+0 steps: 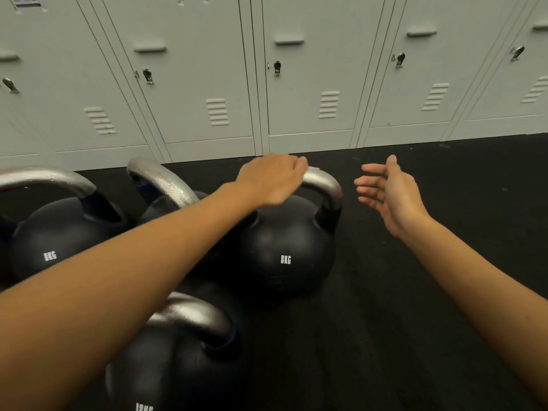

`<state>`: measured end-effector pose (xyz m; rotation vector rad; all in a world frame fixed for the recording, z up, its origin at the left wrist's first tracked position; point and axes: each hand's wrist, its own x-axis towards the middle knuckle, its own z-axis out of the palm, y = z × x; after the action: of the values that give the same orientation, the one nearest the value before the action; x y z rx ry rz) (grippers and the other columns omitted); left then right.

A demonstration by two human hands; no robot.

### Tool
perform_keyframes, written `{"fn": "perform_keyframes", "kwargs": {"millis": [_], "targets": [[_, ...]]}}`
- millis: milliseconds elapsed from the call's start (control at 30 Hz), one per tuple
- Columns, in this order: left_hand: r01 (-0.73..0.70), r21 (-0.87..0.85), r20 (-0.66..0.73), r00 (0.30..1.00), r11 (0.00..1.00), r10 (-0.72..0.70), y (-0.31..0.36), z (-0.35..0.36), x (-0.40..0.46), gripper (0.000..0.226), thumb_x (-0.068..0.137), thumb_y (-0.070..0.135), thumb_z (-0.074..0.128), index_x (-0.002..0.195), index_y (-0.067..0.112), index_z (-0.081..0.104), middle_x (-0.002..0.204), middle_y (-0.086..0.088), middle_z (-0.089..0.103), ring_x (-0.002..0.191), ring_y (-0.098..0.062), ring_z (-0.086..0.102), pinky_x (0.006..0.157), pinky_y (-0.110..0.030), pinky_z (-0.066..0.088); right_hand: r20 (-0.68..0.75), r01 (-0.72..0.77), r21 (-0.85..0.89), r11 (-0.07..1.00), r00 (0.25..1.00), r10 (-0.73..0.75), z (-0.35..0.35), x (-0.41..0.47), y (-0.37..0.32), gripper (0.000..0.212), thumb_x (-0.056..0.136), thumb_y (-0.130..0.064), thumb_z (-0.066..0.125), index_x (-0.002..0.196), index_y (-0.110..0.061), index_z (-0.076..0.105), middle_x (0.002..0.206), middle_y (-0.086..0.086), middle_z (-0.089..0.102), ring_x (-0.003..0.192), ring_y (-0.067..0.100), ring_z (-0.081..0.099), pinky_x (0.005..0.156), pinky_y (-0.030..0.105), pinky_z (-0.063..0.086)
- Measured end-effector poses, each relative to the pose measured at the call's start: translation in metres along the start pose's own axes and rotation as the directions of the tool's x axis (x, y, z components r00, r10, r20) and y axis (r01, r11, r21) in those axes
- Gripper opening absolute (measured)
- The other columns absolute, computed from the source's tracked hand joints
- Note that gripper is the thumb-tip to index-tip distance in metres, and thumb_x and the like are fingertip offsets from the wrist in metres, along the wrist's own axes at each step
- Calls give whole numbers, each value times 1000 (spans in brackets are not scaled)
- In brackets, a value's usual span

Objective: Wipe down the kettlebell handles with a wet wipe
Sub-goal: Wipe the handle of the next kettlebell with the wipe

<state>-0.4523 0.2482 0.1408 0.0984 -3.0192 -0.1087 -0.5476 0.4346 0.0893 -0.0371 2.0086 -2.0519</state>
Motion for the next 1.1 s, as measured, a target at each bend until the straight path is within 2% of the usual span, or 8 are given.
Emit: {"fn": "perform_keyframes", "kwargs": {"millis": [133, 300, 400, 467, 600, 733, 933, 1100], "targets": [[309, -390, 236, 944, 868, -230, -39, -2, -1, 30, 102, 23, 25, 83, 8, 44, 89, -14, 50, 79, -26, 44, 70, -34, 33, 38, 0, -21, 1000, 999, 1, 1, 0, 2, 49, 106, -44, 24, 103, -17, 65, 78, 2, 67, 69, 12, 62, 70, 28, 51], [612, -781, 589, 658, -122, -469, -54, 25, -22, 37, 89, 18, 34, 71, 0, 61, 59, -12, 60, 63, -22, 53, 73, -32, 50, 86, -19, -123, 992, 996, 30, 4, -1, 7, 42, 107, -39, 30, 99, -17, 66, 88, 2, 68, 86, 15, 63, 78, 30, 52], [554, -748, 647, 488, -365, -586, -45, 31, -25, 29, 91, 21, 40, 97, 4, 63, 86, -11, 65, 82, -23, 60, 89, -32, 50, 175, -43, -223, 974, 981, 84, 11, -5, 18, 35, 106, -33, 36, 101, -16, 66, 104, 5, 68, 104, 20, 63, 91, 36, 51], [502, -815, 546, 499, -289, -673, -27, 29, -25, 33, 98, 20, 31, 111, 4, 56, 107, -14, 62, 96, -28, 59, 89, -35, 49, 232, -42, -258, 965, 967, 104, 15, -7, 24, 35, 106, -33, 37, 111, -13, 66, 113, 8, 68, 110, 22, 62, 95, 39, 49], [460, -861, 96, 569, 218, -817, 10, 29, -23, 41, 104, 18, 20, 129, 2, 47, 135, -16, 47, 125, -31, 41, 107, -37, 29, 225, -50, -251, 967, 968, 109, 20, -8, 24, 37, 106, -33, 36, 116, -11, 64, 120, 9, 66, 114, 23, 61, 92, 36, 48], [294, -338, -387, 822, 894, -417, 17, 41, -21, 34, 103, 24, 27, 107, 9, 58, 110, -9, 59, 107, -27, 49, 103, -40, 30, 228, -41, -259, 965, 968, 103, 21, -10, 24, 35, 106, -33, 38, 117, -13, 64, 119, 8, 66, 114, 23, 60, 91, 35, 49], [59, 121, -278, 960, 991, -23, 54, 30, -8, 35, 102, 28, 27, 116, 10, 54, 117, -10, 58, 112, -28, 50, 113, -41, 17, 131, 144, -154, 978, 984, -124, 16, -14, 14, 28, 104, -27, 41, 104, -16, 67, 104, 5, 69, 104, 19, 65, 91, 37, 52], [-52, 239, -90, 993, 970, 75, 71, 26, 2, 39, 99, 28, 36, 129, 6, 47, 128, -12, 52, 124, -28, 44, 117, -42, 10, 143, 282, -100, 954, 953, -267, 14, -22, 11, 26, 105, -21, 39, 105, -21, 65, 112, 8, 66, 110, 21, 62, 93, 35, 51]]}}
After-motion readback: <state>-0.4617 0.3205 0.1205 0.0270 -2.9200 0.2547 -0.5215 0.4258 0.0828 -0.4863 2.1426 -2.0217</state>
